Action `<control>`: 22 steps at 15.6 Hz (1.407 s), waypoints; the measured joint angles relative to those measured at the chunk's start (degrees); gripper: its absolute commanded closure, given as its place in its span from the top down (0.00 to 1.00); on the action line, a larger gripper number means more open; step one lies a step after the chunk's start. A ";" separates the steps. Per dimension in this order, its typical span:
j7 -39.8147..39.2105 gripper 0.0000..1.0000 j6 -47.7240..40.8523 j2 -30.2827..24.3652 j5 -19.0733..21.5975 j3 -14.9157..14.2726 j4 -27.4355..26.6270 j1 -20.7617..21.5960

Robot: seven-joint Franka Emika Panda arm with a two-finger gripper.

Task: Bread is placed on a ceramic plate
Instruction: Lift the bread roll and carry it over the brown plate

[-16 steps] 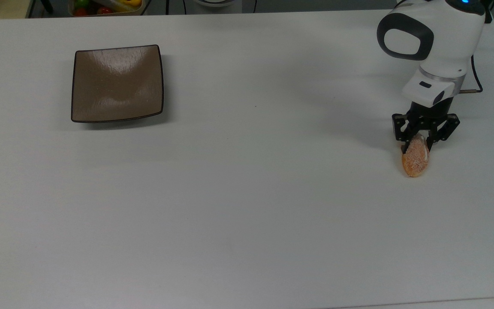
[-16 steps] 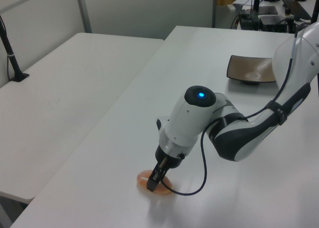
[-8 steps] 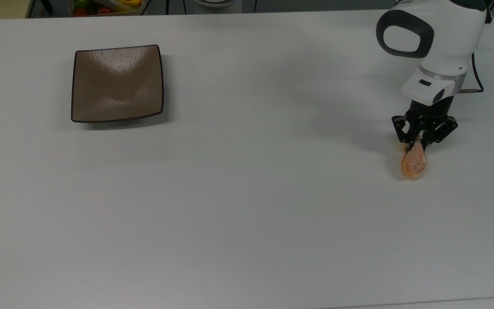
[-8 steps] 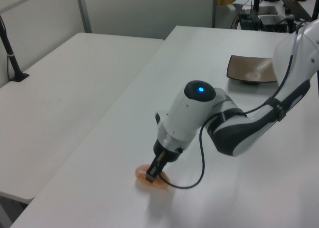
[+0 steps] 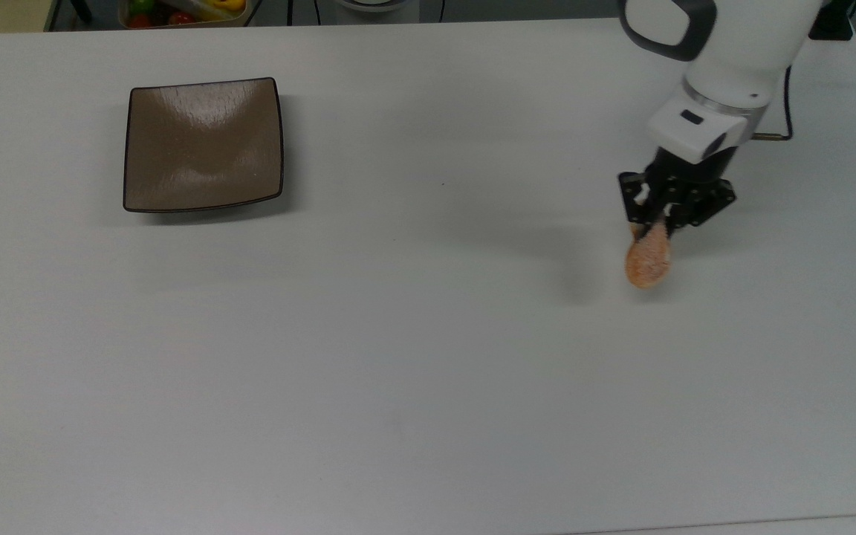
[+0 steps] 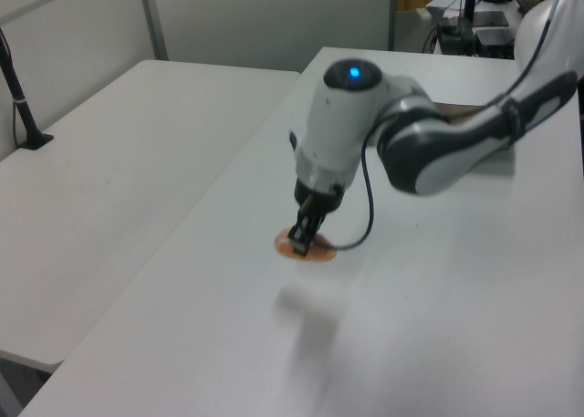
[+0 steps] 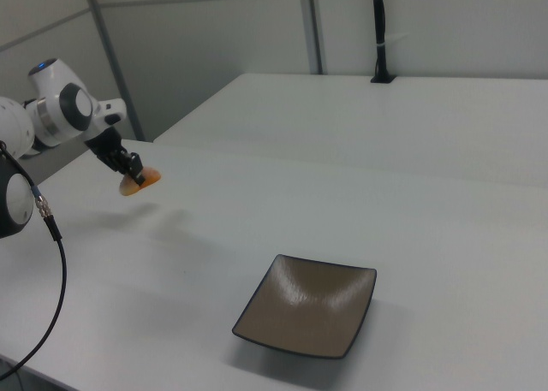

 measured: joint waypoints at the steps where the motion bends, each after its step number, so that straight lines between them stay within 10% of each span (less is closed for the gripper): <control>1: -2.89 0.21 -2.05 -1.23 1.37 -0.24 -0.51 -1.06; 9: -20.03 0.22 -6.12 -14.02 8.88 -11.11 -13.40 -5.26; 22: -43.42 0.24 -5.99 -27.43 9.69 -32.05 -33.10 -6.21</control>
